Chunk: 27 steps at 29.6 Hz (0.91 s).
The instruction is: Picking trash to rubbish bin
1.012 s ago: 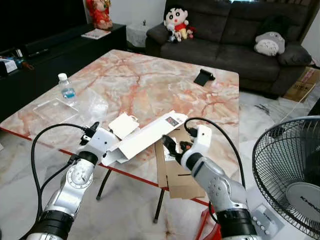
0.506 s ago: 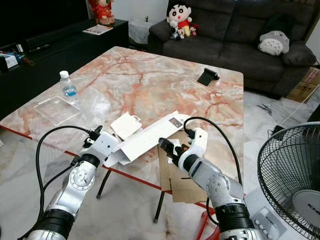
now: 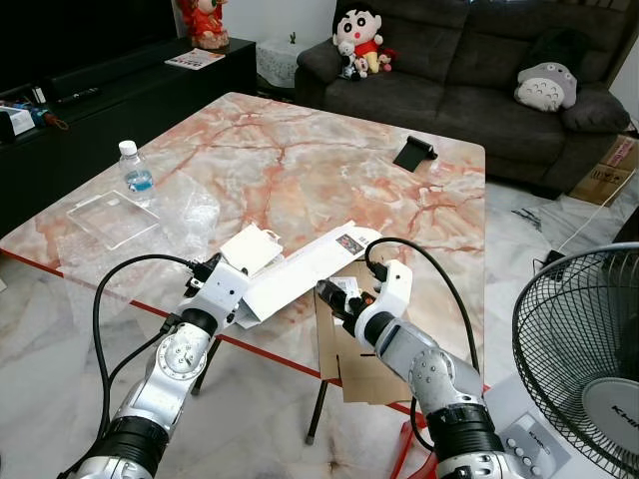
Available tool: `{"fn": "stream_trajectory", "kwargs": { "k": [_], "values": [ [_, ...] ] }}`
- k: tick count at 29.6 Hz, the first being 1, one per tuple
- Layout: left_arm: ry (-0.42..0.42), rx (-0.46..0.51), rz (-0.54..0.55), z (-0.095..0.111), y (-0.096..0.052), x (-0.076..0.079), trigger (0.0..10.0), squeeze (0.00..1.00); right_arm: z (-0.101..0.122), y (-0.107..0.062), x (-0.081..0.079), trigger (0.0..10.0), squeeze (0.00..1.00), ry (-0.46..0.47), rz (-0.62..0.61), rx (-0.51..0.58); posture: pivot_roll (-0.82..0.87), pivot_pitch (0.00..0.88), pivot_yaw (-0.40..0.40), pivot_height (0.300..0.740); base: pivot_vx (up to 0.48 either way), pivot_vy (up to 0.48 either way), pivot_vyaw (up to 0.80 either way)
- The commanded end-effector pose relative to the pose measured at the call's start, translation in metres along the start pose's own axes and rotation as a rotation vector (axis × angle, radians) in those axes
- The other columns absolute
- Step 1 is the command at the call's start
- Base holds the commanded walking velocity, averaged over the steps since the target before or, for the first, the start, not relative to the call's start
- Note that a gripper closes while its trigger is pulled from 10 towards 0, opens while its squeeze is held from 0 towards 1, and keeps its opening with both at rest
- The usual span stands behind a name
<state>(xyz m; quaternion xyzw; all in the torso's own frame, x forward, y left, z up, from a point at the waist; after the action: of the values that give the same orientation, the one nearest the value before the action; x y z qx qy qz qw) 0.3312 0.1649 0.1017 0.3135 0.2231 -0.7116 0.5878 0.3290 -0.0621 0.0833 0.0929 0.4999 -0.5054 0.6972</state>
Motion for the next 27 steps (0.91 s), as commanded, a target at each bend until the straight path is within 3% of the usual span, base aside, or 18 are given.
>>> {"fn": "stream_trajectory", "kwargs": {
  "k": [1, 17, 27],
  "values": [
    [-0.008, 0.024, -0.009, 0.006, 0.004, 0.002, 10.0, 0.0, 0.005, 0.007, -0.024, 10.0, 0.0, 0.004, 0.064, 0.018, -0.04, 0.0, -0.108, 0.74, 0.0, 0.0, 0.0],
    [-0.014, -0.005, 0.003, 0.0, 0.003, 0.0, 10.0, 0.0, 0.002, 0.014, -0.026, 10.0, 0.0, -0.002, 0.065, 0.015, -0.04, 0.0, -0.107, 0.74, 0.0, 0.0, 0.0],
    [-0.056, -0.044, 0.029, -0.009, 0.001, -0.005, 10.0, 0.0, -0.001, 0.023, -0.043, 10.0, 0.0, -0.009, 0.12, 0.014, -0.03, 0.0, -0.096, 0.74, 0.0, 0.0, 0.0]
  ]
}}
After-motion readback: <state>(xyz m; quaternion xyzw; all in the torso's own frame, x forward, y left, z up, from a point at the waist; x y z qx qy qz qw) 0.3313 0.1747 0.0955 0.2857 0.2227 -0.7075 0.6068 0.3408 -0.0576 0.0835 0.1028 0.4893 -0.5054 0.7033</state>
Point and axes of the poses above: a point about 5 cm out from each wrist's last joint towards the gripper, its own y axis pointing out of the wrist towards the gripper, its own z axis along the axis of the wrist's last joint, x = y × z, the point moved 1 cm from there along y, pointing out of the wrist towards the gripper, and after that the axes turned 12 degrees about y, right-handed, at the moved point
